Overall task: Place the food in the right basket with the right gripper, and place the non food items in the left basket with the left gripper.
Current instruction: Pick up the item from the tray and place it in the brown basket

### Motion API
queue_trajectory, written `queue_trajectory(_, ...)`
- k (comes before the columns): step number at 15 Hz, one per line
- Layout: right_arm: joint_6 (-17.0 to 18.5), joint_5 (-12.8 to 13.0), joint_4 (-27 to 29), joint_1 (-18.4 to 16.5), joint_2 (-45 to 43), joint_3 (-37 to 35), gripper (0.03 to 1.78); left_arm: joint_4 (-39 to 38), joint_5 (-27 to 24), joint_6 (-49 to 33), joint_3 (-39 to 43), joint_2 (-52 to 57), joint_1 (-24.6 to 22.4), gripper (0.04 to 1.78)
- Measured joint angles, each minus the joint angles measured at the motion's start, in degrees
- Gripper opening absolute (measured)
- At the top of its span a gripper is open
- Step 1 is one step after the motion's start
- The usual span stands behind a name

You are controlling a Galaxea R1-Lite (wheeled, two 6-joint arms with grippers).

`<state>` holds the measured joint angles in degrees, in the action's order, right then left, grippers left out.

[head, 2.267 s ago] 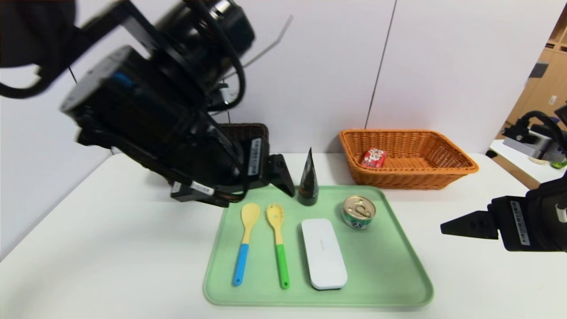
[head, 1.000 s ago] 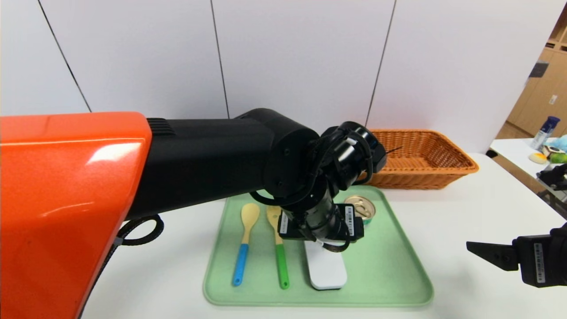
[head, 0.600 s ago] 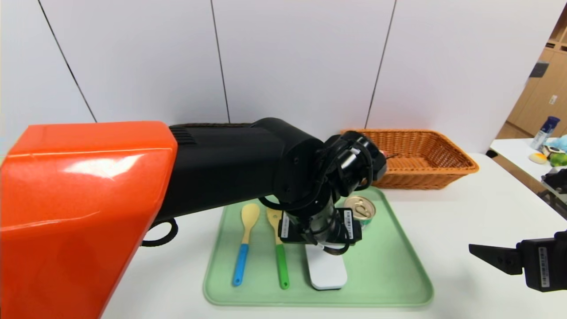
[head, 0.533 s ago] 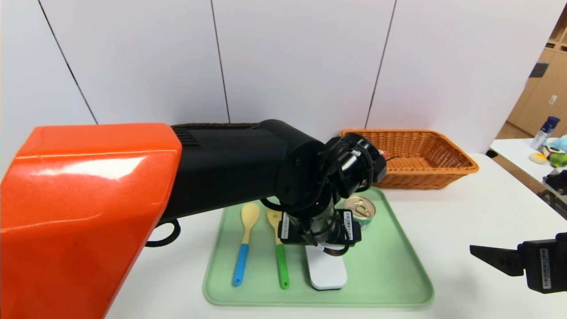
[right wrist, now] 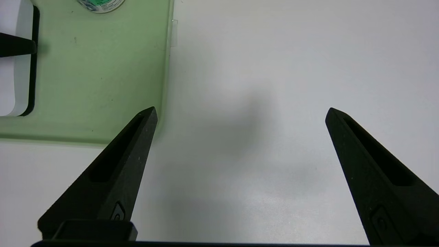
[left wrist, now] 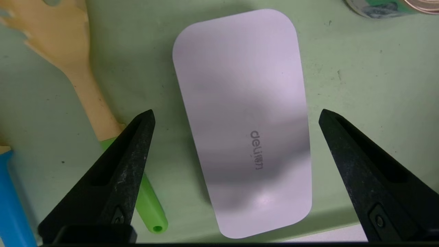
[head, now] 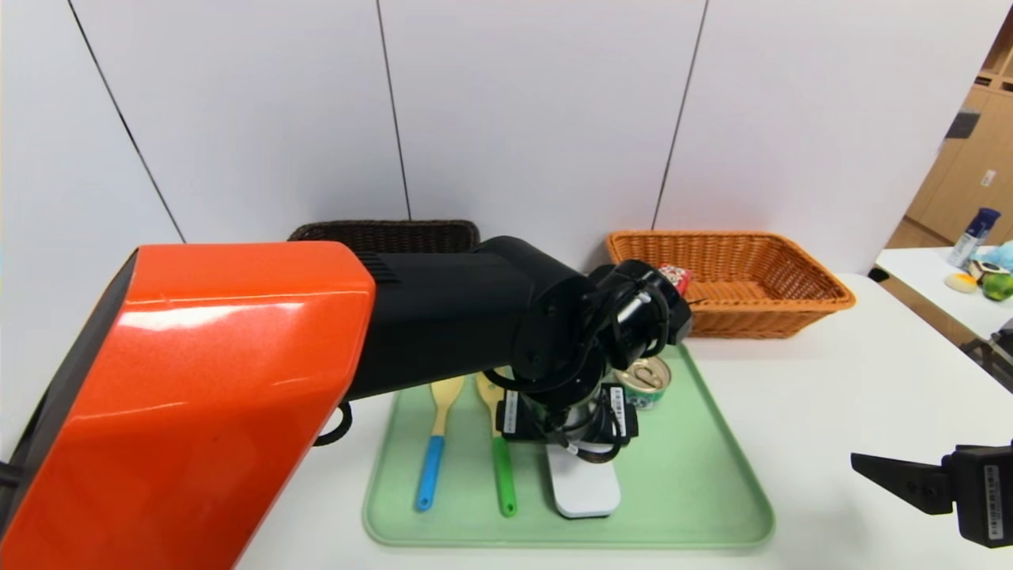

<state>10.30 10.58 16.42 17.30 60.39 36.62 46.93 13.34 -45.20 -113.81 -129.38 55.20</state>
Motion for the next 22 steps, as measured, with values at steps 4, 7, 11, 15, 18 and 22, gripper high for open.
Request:
queue_trajectory(4, 0.0, -0.02, 0.0, 0.0, -0.59, -0.22, 1.7, -0.68, 0.09, 0.28, 0.0, -0.34, 0.67, 1.69)
queue_trajectory(7, -0.02, 0.0, 0.02, 0.0, -0.8, -0.4, 1.7, -0.63, 0.16, 0.34, 0.0, -0.45, 0.89, 1.69)
queue_trajectory(11, -0.16, -0.02, 0.0, 0.06, -1.07, -0.62, 1.7, -0.49, 0.2, 0.89, 0.0, -0.69, 0.89, 1.69)
queue_trajectory(15, -0.22, -0.02, -0.06, 0.43, -1.57, -0.63, 1.7, -0.52, 0.2, 1.44, 0.0, -1.16, 0.87, 1.69)
queue_trajectory(18, -0.35, -0.02, -0.09, 0.61, -1.66, -0.6, 1.7, -0.61, 0.22, 1.77, 0.0, -1.35, 0.87, 1.69)
queue_trajectory(22, -0.41, 0.0, -0.09, 0.67, -1.68, -0.6, 1.7, -0.61, 0.22, 1.88, 0.0, -1.4, 0.87, 1.69)
